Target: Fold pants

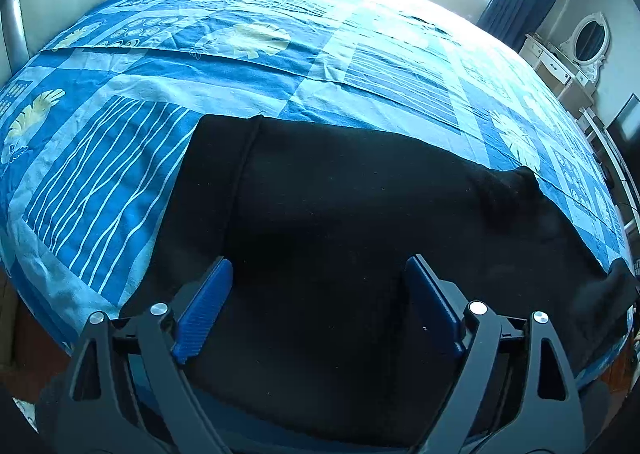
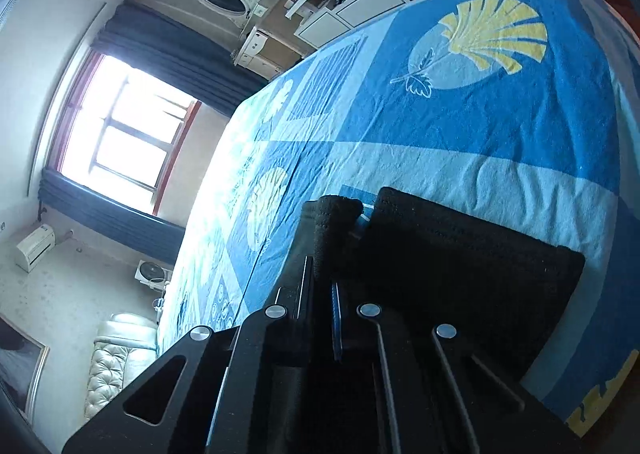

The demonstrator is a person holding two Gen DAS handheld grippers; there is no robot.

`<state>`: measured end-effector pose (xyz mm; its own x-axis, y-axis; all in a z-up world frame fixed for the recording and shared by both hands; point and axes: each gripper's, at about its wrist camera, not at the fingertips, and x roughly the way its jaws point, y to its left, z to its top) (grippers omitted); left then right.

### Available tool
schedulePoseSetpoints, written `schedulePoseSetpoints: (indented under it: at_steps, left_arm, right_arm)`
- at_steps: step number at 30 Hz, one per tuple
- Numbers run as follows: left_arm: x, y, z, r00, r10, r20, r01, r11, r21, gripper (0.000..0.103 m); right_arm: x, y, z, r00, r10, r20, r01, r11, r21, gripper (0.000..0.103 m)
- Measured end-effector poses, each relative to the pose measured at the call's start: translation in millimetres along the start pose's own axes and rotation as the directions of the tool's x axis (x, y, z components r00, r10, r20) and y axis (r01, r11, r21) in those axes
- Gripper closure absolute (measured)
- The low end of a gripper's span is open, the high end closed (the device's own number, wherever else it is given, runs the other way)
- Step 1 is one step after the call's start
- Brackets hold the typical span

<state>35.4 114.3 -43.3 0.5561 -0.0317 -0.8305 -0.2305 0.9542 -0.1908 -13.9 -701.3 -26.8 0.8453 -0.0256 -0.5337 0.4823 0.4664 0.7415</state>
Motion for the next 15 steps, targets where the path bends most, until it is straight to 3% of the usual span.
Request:
schedulePoseSetpoints:
  at_steps: [3, 8, 11, 15]
  left_arm:
    - [-1.8, 1.6, -0.2, 1.000, -0.016, -0.003, 0.016, 1.000, -0.009, 0.015]
    - [-2.5, 0.9, -1.2, 1.000, -0.024, -0.005, 0.024, 1.000, -0.014, 0.015]
    - [-2.5, -0.7, -1.6, 1.000, -0.019, -0.006, 0.019, 1.000, -0.005, 0.015]
    - [-3.1, 0.0, -2.0, 1.000, -0.022, -0.006, 0.022, 1.000, -0.009, 0.015]
  right_arm:
    - [-27.0, -5.9, 6.1, 1.000, -0.011, 0.029, 0.012, 0.999, -0.029, 0.097]
    - [-27.8, -56.1, -5.7, 0.992, -0.126, -0.023, 0.126, 0.992, -0.001, 0.097]
    - [-22.1, -80.2, -14.4, 0.992, -0.118, -0.033, 0.120, 0.991, 0.062, 0.098]
    - [-25.7, -69.2, -11.5, 0.993, -0.119, -0.017, 0.119, 0.992, 0.032, 0.098]
